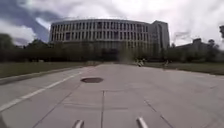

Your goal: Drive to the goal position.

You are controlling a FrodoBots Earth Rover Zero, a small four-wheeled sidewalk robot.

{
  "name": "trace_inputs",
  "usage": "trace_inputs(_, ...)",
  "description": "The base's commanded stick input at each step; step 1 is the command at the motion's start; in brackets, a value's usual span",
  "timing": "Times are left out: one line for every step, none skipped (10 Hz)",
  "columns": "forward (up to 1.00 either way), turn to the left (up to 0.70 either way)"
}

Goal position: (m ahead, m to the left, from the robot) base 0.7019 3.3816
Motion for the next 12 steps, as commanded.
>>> trace_inputs(1.00, 0.00)
trace_inputs(1.00, 0.00)
trace_inputs(1.00, 0.00)
trace_inputs(1.00, 0.00)
trace_inputs(1.00, 0.00)
trace_inputs(1.00, 0.00)
trace_inputs(1.00, 0.00)
trace_inputs(1.00, 0.00)
trace_inputs(1.00, 0.00)
trace_inputs(1.00, 0.00)
trace_inputs(1.00, 0.05)
trace_inputs(1.00, 0.13)
